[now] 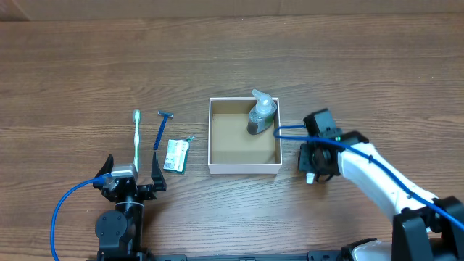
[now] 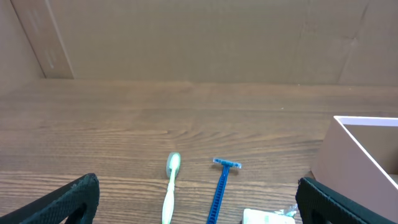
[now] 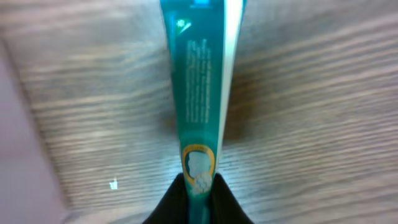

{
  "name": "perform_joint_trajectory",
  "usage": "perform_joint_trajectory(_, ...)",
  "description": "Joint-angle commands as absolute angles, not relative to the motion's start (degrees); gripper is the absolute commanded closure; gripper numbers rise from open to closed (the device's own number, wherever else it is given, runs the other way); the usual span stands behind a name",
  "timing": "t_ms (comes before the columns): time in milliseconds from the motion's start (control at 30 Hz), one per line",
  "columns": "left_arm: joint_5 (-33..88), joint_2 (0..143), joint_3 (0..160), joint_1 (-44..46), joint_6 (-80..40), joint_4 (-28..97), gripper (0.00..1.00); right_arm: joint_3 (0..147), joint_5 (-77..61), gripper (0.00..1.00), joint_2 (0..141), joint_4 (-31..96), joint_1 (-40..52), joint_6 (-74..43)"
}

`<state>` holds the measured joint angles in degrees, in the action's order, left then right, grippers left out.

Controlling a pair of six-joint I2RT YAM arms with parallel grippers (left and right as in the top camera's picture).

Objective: Pack container
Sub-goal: 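Lift the toothpaste tube with the right gripper toward the box edge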

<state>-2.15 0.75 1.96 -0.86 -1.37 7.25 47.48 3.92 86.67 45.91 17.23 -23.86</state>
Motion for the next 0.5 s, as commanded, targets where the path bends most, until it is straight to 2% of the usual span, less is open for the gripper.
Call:
perform_joint_trajectory(0, -2.26, 0.27, 1.61, -1.21, -1.91, 7.01, 0.0, 59.46, 5.5, 0.89, 82.54, 52.53, 16.95, -23.59)
perform_joint_trajectory(200, -2.26, 0.27, 1.61, -1.19, -1.91, 7.01, 0.0, 75.42, 5.48, 0.83, 76.6, 66.0, 20.8, -23.62)
perform_joint_trajectory(300, -2.26, 0.27, 1.61, -1.21, -1.91, 7.01, 0.0, 77.17, 5.48, 0.76, 73.91, 66.67, 24.64, -23.64)
perform_joint_trajectory(467, -2.26, 0.27, 1.61, -1.21, -1.91, 7.01, 0.0, 76.95, 5.5, 0.75, 74.76, 65.98, 30.11, -23.7)
